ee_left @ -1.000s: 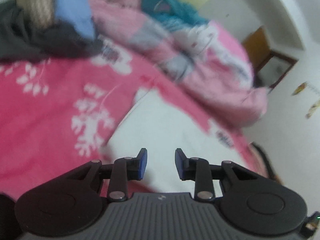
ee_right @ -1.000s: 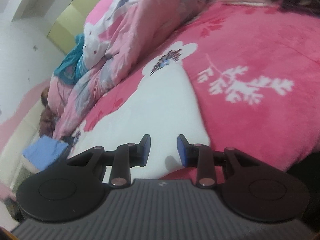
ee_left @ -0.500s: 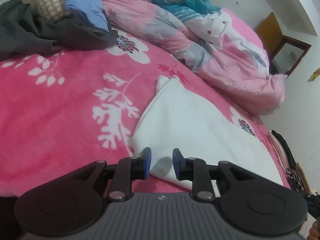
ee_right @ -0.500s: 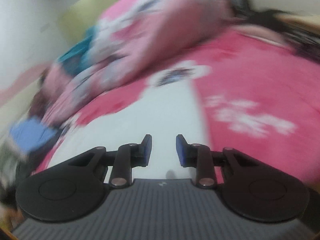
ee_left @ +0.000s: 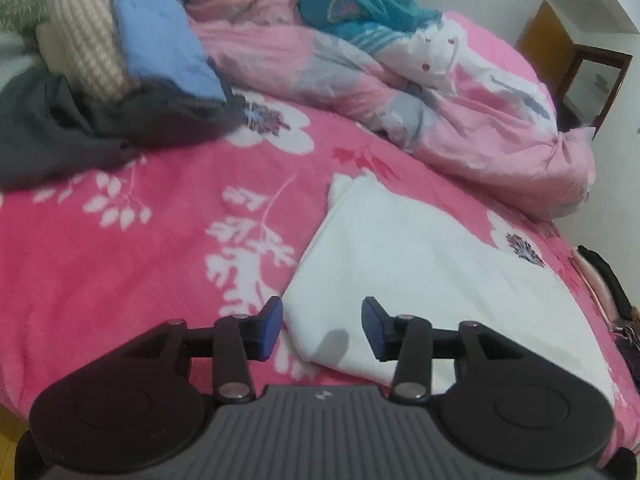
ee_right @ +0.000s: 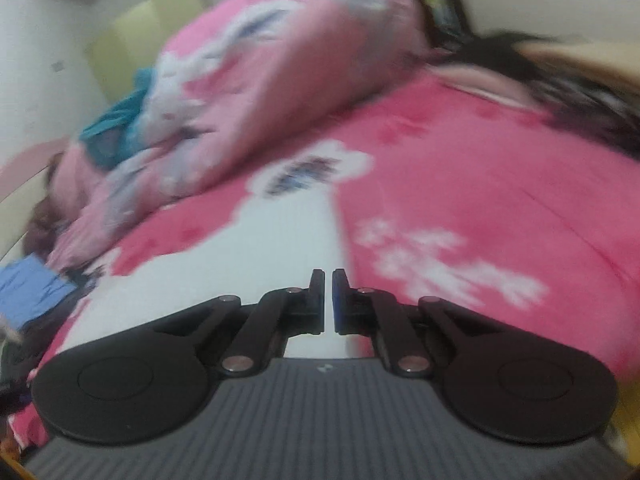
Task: Fold clothes
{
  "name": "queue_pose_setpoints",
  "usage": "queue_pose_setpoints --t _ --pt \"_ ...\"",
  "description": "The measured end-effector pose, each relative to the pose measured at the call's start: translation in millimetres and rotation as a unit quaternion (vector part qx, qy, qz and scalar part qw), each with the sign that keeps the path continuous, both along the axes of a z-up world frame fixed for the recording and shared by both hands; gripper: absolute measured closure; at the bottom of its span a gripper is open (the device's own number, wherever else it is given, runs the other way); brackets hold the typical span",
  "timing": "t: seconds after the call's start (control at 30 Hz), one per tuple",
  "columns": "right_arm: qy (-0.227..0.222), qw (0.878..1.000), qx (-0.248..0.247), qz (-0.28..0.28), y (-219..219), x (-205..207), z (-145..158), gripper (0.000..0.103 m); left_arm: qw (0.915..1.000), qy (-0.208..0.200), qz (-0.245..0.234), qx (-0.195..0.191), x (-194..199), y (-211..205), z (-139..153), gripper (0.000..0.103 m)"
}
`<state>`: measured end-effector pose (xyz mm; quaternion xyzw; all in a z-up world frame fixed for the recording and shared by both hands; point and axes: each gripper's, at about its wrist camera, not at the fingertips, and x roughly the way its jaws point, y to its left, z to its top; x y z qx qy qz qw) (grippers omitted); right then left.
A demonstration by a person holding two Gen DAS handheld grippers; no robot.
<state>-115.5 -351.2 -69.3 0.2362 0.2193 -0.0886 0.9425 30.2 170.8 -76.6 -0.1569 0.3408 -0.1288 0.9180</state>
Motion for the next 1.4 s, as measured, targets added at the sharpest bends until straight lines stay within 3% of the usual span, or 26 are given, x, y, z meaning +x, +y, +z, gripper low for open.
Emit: queue_pose_setpoints --t 0.13,0.2,0.27,0.47,0.57,0.7,0.77,0.83,1.0,1.13,1.2,1.3,1.4 --pt "0.027 0.999 0.010 0.043 12.6 49.1 -22.2 0.101 1.0000 -0.005 -0.007 -0.001 1.9 -12.9 1.2 0.059" --pt "0.061 0.997 0.032 0.015 -2.3 62.8 -38.2 0.102 0.9998 -0.001 -0.014 0.017 7.8 -21.5 -2.4 0.059" --pt "0.074 0.991 0.113 -0.028 -29.9 61.9 -49.4 0.103 0.9990 0.007 -0.018 0.041 15.0 -28.2 -8.2 0.061" --pt "0.052 0.995 0.087 0.016 -1.8 80.2 3.7 0.100 0.9988 -0.002 -0.020 0.046 18.7 -21.3 -15.6 0.061" --pt "0.079 0.988 0.092 0.096 35.2 121.9 -1.5 0.099 0.9995 0.000 -0.016 0.027 20.3 -14.1 -17.6 0.063" --pt "0.118 0.966 0.101 0.206 86.4 180.2 -11.3 0.099 0.9999 0.000 -0.014 0.005 21.4 -7.1 -20.8 0.065" --pt "0.163 0.962 0.130 0.179 77.3 206.0 -33.2 0.100 0.9999 -0.003 -0.017 -0.002 21.5 -4.5 -22.4 0.065" --pt "0.174 0.963 0.160 0.131 56.1 216.1 -38.4 0.103 0.9997 -0.011 -0.022 -0.006 20.8 -2.0 -24.6 0.065" --pt "0.152 0.966 0.095 0.188 97.9 225.3 6.0 0.099 0.9988 -0.034 -0.028 -0.023 16.1 4.5 -32.1 0.065" --pt "0.175 0.929 0.107 0.309 169.9 264.5 -1.6 0.099 0.9983 -0.031 -0.026 -0.042 16.0 9.3 -33.9 0.067" --pt "0.188 0.919 0.120 0.326 192.1 298.2 -15.5 0.099 0.9980 -0.028 -0.026 -0.050 16.2 11.6 -34.1 0.067" --pt "0.209 0.928 0.077 0.300 213.7 344.4 -34.6 0.103 0.9978 -0.023 -0.026 -0.057 18.2 13.4 -34.4 0.067" --pt "0.195 0.933 0.054 0.298 224.0 352.1 -17.2 0.098 0.9972 -0.020 -0.028 -0.067 19.5 16.4 -36.0 0.067"
